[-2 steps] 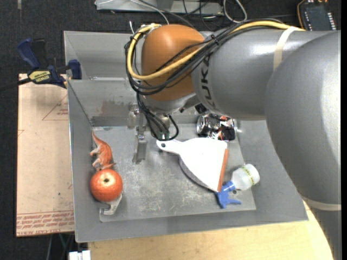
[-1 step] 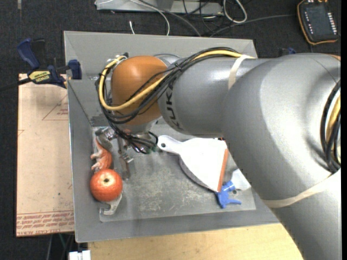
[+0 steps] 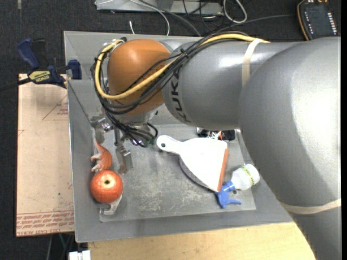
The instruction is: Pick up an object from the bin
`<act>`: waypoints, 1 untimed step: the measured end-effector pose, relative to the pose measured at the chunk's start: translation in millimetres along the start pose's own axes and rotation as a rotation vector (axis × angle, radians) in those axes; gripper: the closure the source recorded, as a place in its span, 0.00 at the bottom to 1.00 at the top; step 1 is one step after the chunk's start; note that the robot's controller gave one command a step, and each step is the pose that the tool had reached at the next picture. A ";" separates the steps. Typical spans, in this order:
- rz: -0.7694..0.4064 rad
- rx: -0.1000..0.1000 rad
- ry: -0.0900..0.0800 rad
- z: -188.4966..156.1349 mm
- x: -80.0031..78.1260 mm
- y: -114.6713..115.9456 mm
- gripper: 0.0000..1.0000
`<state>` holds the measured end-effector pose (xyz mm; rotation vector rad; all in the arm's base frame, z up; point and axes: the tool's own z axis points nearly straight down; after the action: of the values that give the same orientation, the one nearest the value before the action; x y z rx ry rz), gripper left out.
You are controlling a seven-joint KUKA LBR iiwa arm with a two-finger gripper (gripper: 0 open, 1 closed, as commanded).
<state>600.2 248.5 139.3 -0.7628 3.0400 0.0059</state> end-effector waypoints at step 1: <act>-0.408 -0.004 0.012 39.4 -3.1 2.9 0.00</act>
Offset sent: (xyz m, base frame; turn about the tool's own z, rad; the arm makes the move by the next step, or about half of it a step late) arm 0.0022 0.0019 -0.0693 -0.4619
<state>601.8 252.8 99.9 -1.3683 2.8333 0.0048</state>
